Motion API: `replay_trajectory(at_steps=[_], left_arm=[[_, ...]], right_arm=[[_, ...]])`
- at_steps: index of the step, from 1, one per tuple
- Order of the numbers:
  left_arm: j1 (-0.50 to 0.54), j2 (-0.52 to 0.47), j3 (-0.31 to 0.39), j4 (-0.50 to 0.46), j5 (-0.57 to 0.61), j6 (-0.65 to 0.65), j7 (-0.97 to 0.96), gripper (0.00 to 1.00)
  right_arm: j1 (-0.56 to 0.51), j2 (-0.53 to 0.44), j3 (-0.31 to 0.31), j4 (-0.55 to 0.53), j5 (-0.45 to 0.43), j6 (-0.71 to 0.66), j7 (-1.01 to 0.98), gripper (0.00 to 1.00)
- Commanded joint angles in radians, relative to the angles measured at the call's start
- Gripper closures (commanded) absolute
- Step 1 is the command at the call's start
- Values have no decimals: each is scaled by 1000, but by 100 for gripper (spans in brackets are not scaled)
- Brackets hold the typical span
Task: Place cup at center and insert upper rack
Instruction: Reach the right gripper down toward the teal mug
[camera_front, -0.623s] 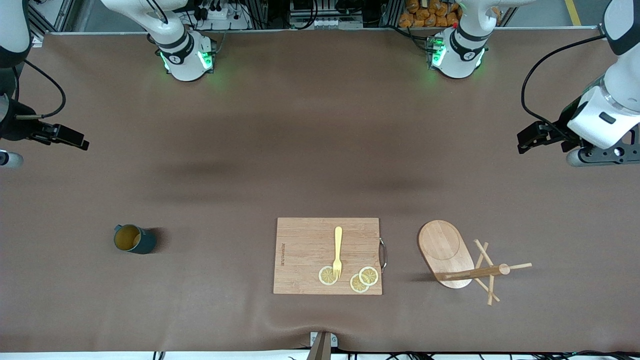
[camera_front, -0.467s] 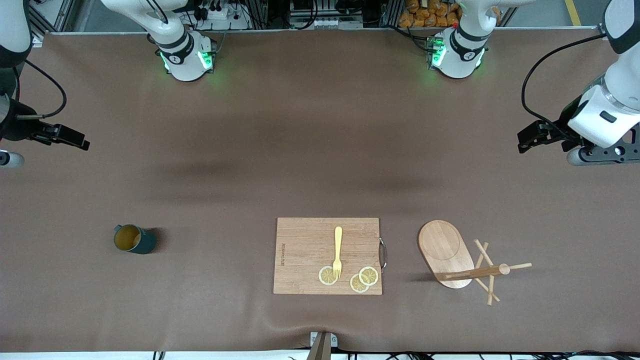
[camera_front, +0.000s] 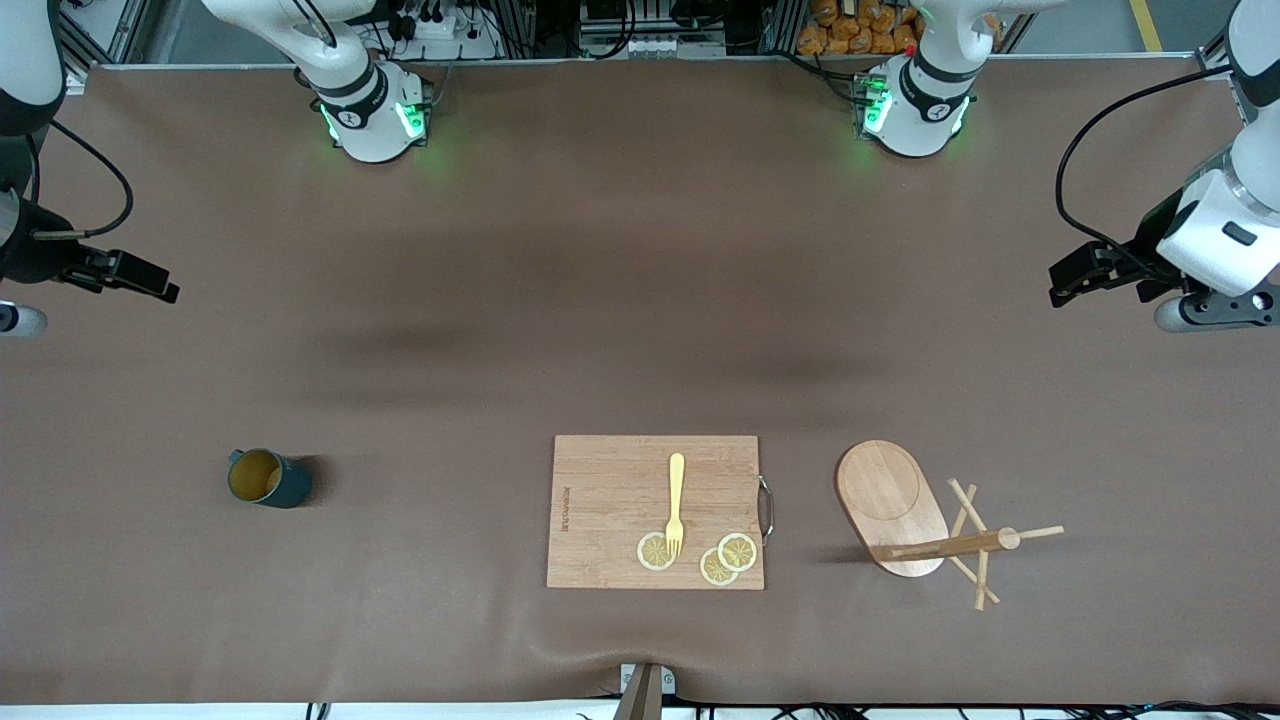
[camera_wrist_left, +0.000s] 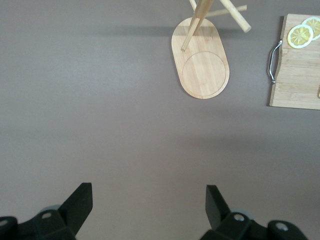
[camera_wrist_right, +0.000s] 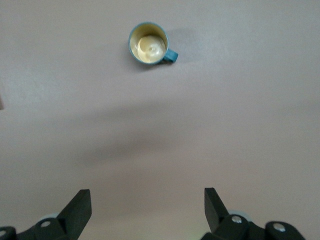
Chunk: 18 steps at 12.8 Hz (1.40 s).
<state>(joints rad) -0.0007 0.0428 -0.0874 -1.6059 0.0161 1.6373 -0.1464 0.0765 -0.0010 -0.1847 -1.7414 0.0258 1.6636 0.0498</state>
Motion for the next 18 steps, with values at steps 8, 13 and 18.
replay_trajectory(at_steps=[8,13,18], left_arm=[[2,43,-6,23,18,-19,2,0],[10,49,-6,21,7,-19,18,0],[13,49,-2,21,7,-19,19,0]], right_arm=[[51,286,-6,97,3,298,16,0],[63,427,-6,125,54,418,7,0],[69,556,-6,158,54,505,7,0]])
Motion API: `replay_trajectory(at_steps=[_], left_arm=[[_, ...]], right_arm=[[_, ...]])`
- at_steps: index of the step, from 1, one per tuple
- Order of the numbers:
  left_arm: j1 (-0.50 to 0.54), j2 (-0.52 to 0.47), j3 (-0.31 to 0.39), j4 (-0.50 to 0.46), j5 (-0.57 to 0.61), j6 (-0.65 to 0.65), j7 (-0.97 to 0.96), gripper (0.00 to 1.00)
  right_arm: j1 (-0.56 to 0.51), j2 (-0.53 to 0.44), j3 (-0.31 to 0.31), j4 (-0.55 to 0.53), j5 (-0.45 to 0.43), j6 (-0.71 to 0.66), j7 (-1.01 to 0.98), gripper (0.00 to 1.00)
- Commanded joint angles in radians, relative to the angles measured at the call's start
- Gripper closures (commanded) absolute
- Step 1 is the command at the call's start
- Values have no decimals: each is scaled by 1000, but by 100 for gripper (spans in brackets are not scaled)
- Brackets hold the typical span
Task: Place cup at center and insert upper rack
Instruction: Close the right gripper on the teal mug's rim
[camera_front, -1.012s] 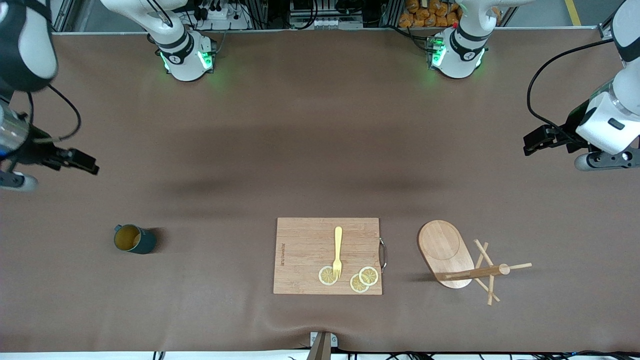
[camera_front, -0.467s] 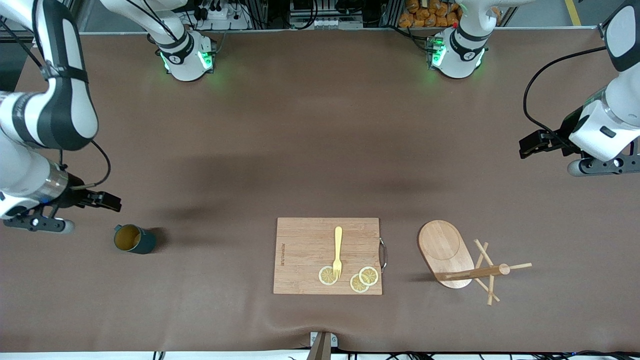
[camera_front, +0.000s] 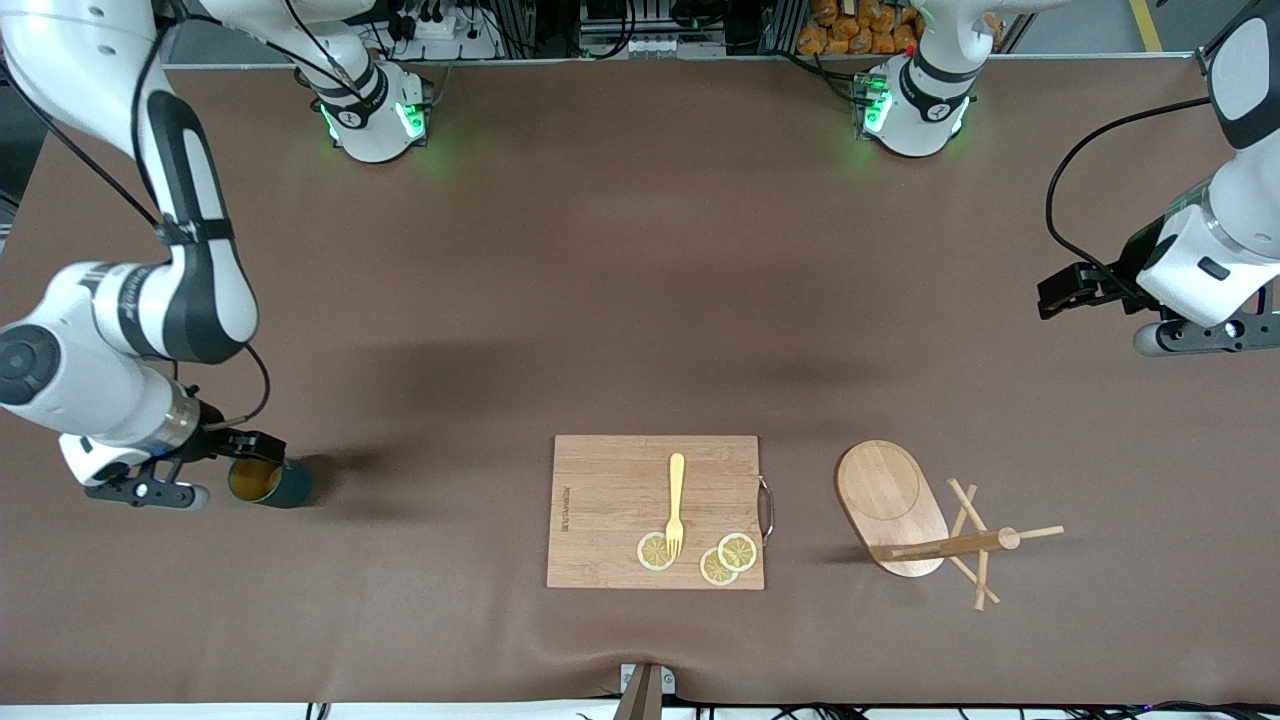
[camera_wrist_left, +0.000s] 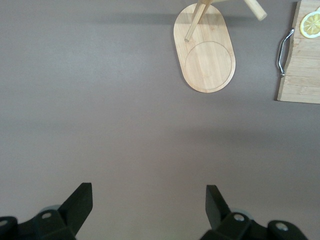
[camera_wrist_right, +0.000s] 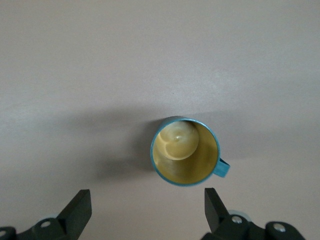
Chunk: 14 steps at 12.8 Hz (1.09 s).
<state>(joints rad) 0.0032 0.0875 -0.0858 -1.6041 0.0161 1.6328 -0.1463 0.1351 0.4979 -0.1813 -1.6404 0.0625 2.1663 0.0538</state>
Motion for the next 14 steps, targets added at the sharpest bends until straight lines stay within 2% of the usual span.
replay_trajectory(at_steps=[1,5,14], left_arm=[[9,5,-3,18,7,-14,19,0],[9,5,-3,15,7,-16,19,0],[8,6,-3,15,7,-16,19,0]], right_arm=[[11,73,-7,65,17,16,3,0],[2,122,6,68,19,95,1,0],[-8,185,8,68,19,127,-55,0]])
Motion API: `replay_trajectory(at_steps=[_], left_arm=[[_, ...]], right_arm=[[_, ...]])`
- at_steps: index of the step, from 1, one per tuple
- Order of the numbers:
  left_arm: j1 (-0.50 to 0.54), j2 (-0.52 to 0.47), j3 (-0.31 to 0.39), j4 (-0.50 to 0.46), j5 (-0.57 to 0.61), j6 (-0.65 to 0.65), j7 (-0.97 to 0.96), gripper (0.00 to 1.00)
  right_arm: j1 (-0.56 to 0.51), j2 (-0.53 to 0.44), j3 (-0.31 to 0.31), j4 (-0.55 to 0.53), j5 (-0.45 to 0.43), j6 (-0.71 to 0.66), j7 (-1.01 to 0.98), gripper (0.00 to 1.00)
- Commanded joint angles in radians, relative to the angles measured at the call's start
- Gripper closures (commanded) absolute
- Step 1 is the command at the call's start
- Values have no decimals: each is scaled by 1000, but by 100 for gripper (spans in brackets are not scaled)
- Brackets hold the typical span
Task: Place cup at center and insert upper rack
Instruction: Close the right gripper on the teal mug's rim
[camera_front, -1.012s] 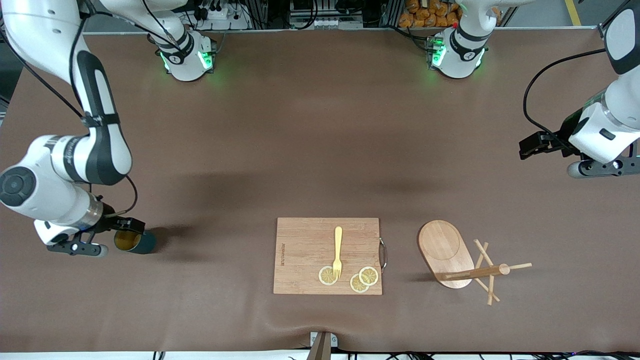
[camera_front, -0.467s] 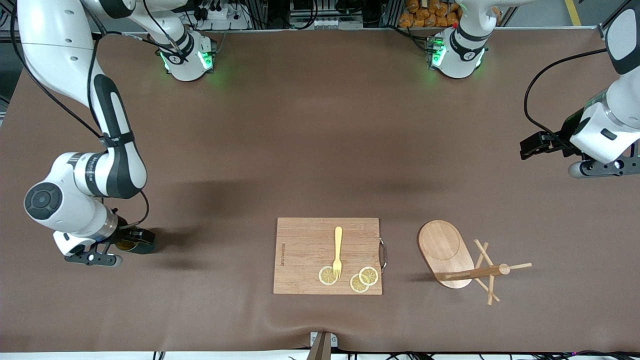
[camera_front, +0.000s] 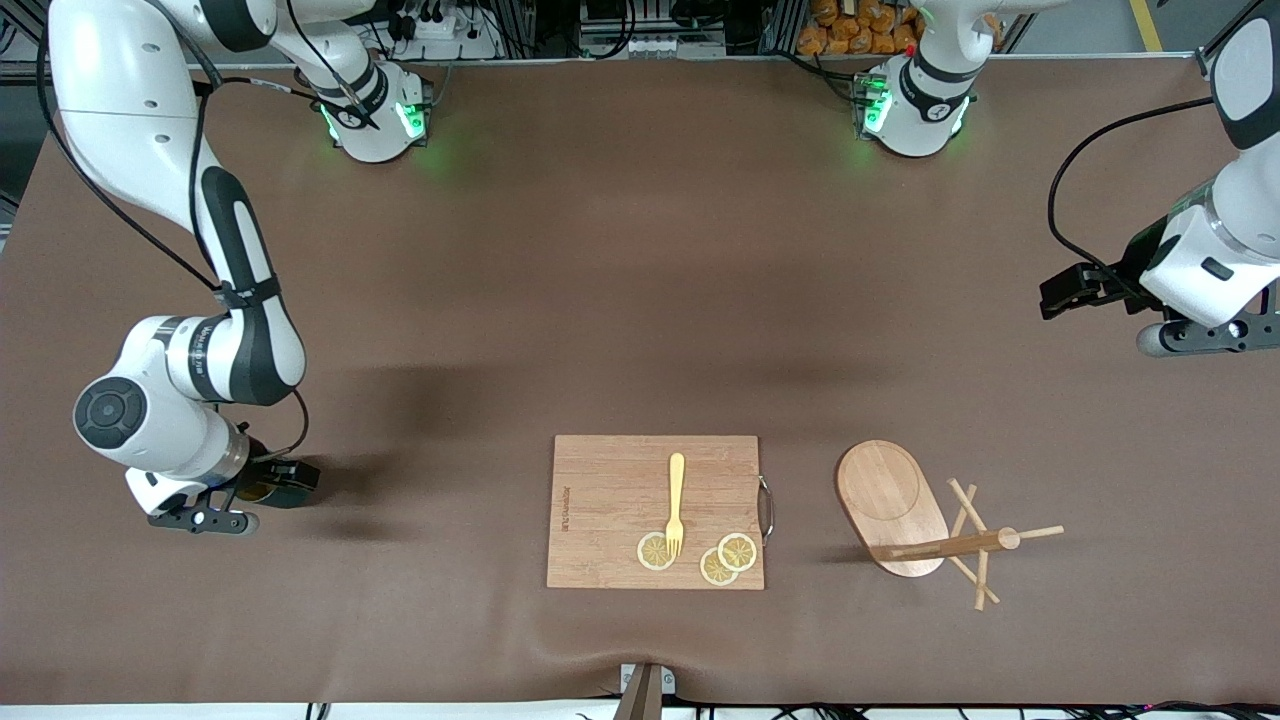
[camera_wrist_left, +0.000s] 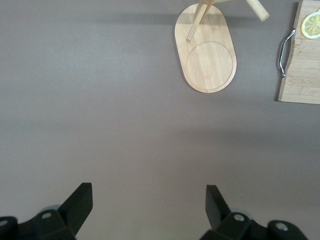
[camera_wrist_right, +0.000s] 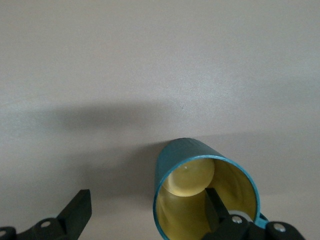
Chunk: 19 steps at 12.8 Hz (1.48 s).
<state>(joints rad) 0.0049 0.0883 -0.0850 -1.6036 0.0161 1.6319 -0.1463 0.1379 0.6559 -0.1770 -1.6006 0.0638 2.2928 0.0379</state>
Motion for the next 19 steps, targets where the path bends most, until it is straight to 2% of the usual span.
replay_trajectory(at_steps=[1,4,8,10,12,14,16,19], left_arm=[[4,5,-4,13,7,-15,19,0],[6,5,-4,14,7,-15,19,0],[4,5,-4,16,7,-15,17,0],[3,5,-4,16,7,-17,19,0],[6,4,-4,16,7,-17,20,0],[6,4,-4,13,7,-20,20,0],[6,4,-4,14,7,-21,19,0],[6,4,-4,14,7,-23,20,0]], right_arm=[[-18,30,4,27,17,0,-70,9],[-23,34,4,27,18,-1,-122,38],[-21,33,4,27,17,-9,-171,88],[-20,33,2,27,17,-12,-174,91],[-18,33,4,25,17,-13,-174,99],[-8,30,4,27,17,-13,-176,100],[-14,16,37,39,17,-38,-174,100],[-6,-2,94,106,27,-163,-164,100]])
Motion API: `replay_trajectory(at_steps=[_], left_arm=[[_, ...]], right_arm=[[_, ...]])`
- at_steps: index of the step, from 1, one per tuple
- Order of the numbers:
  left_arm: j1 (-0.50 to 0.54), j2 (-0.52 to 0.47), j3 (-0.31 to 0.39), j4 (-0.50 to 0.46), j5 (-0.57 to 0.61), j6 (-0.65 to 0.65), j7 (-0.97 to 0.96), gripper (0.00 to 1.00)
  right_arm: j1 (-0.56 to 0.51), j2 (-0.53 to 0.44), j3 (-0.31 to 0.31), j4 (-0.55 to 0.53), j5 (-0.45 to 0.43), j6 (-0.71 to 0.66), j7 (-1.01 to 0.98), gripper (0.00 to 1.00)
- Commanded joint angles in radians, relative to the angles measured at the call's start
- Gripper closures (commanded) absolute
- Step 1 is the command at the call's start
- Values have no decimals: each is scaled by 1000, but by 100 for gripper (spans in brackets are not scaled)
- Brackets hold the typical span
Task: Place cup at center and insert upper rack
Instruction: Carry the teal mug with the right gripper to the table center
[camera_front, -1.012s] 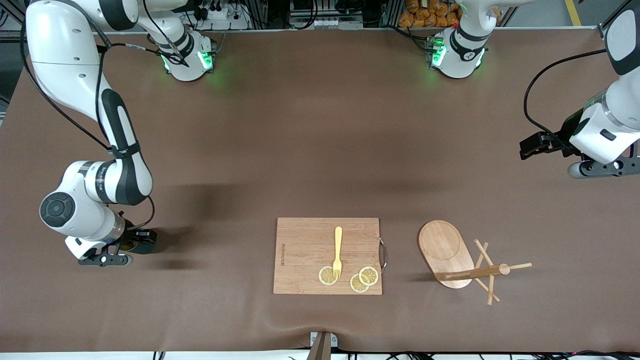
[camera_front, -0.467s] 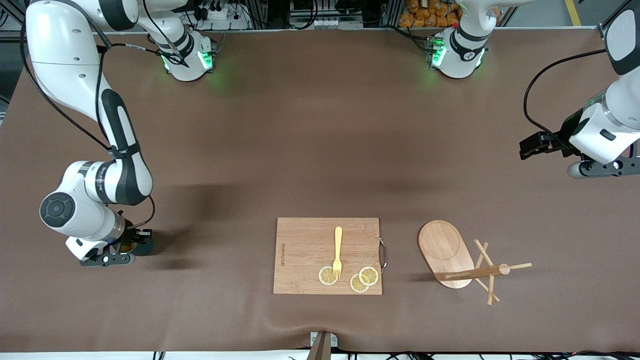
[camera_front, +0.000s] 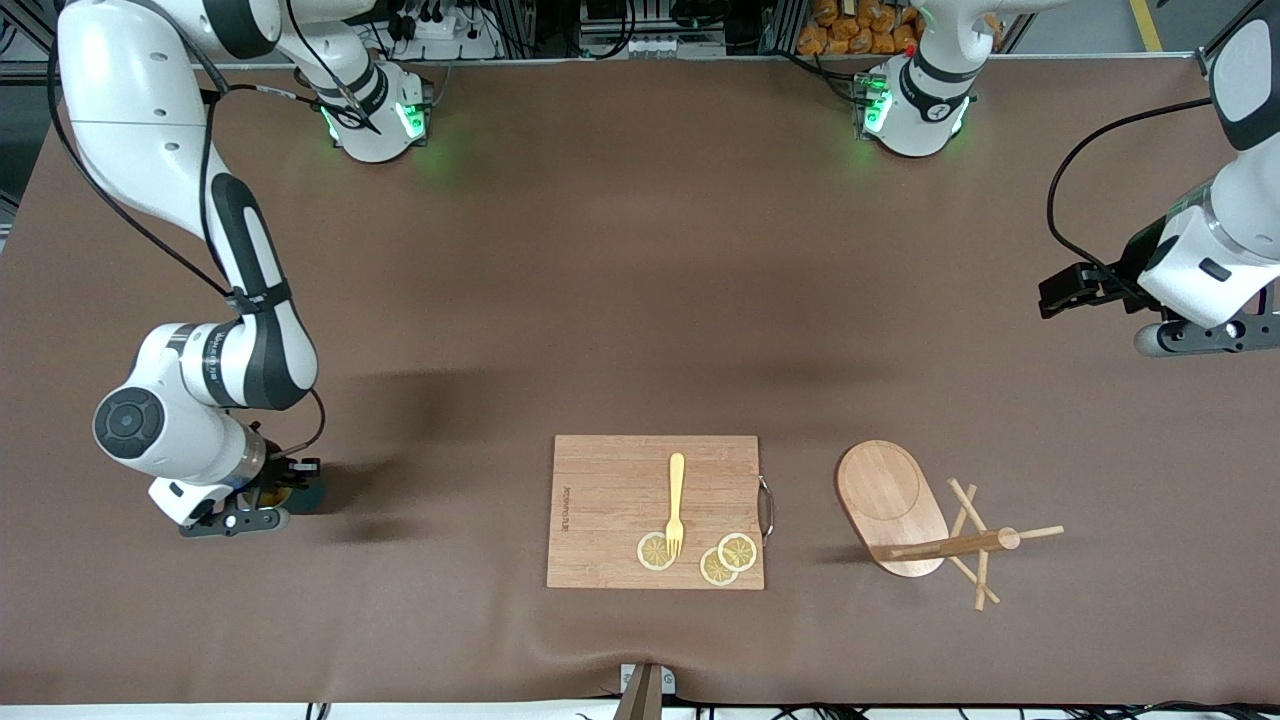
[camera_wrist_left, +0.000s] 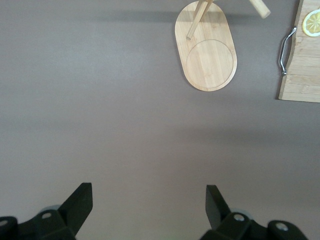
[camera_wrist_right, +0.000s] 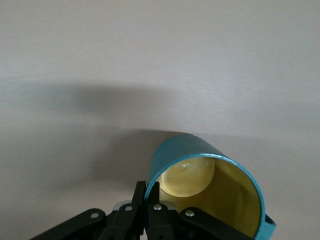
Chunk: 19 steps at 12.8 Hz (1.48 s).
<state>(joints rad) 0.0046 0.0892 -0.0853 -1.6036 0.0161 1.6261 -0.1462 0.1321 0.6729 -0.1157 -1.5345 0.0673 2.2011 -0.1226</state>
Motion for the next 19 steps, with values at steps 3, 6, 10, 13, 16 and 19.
replay_trajectory(at_steps=[3,6,10,13,16,19], left_arm=[[6,3,-4,16,7,-17,20,0],[5,4,-4,16,7,-15,19,0],[5,-2,-4,14,7,-18,17,0],[6,-5,-4,16,7,-23,19,0],[5,-2,-4,16,7,-23,17,0],[3,0,-4,16,7,-23,17,0]], right_arm=[[70,-50,54,36,46,-99,3,100],[193,-73,54,31,46,-162,119,100],[377,-78,56,33,48,-170,322,100],[481,-78,54,33,107,-173,336,100],[602,-73,54,33,109,-167,362,100],[710,-62,54,31,108,-120,486,100]])
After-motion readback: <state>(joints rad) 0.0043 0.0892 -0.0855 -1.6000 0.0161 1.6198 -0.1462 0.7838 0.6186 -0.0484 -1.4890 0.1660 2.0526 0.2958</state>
